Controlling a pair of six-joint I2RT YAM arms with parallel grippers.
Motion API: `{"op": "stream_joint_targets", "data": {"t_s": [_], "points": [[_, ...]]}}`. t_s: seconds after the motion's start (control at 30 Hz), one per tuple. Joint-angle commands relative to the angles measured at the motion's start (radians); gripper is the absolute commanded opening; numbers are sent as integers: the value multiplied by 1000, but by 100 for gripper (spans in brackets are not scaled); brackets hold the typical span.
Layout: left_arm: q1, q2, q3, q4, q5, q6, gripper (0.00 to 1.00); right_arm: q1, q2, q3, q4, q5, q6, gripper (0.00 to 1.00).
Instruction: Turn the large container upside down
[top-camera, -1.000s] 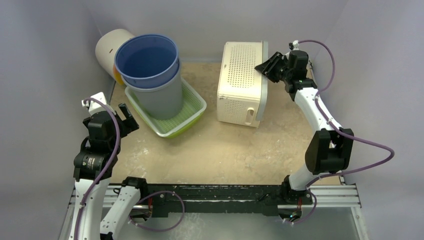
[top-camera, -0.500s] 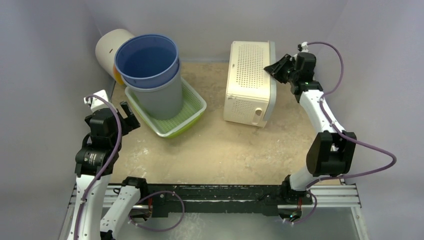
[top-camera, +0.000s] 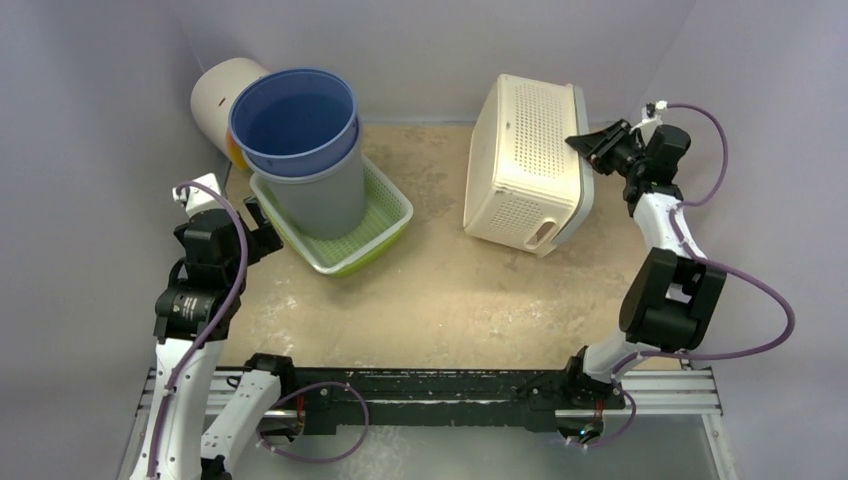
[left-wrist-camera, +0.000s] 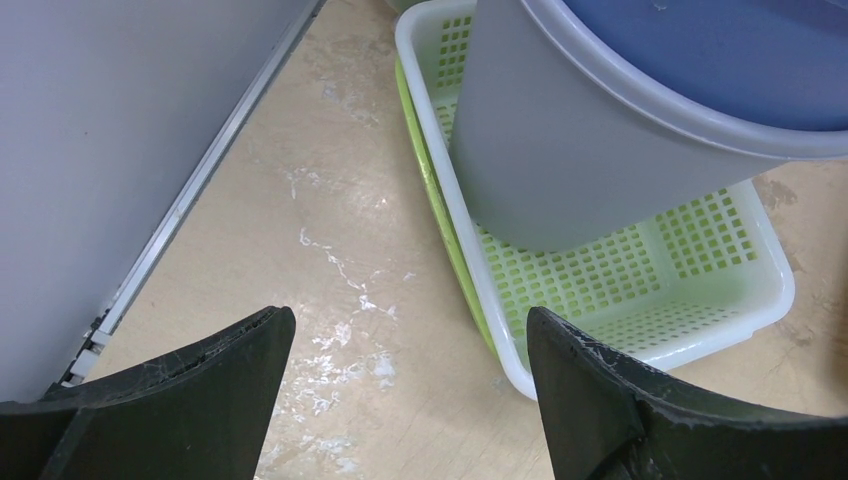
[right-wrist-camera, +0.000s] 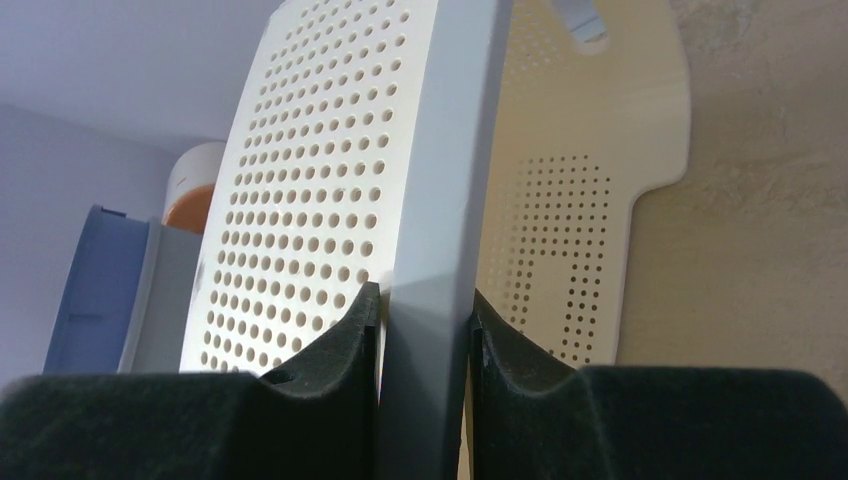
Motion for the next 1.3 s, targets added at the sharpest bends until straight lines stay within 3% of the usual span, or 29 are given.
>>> {"op": "stream_joint_targets", "data": {"t_s": [0.0, 0.17, 0.3, 0.73, 1.07, 1.17, 1.27], "points": [[-3, 27, 1, 83, 18, -3, 87, 2, 157, -90, -353, 184, -296, 0], [-3, 34, -1, 93, 20, -3, 87, -10, 152, -112, -424, 446, -259, 0], [-3, 38, -6, 90, 16, 5, 87, -53, 129, -143, -417, 531, -233, 0], [-2, 63, -30, 121, 15, 12, 87, -95, 256, -51, -421, 592, -301, 0], [-2, 102, -37, 167, 31, 7, 87, -94, 210, -73, -421, 604, -299, 0], [-2, 113, -36, 177, 34, 6, 87, -85, 166, -76, -453, 605, -309, 15], [-2, 122, -36, 188, 37, 3, 87, -53, 97, -88, -489, 618, -325, 22]]}}
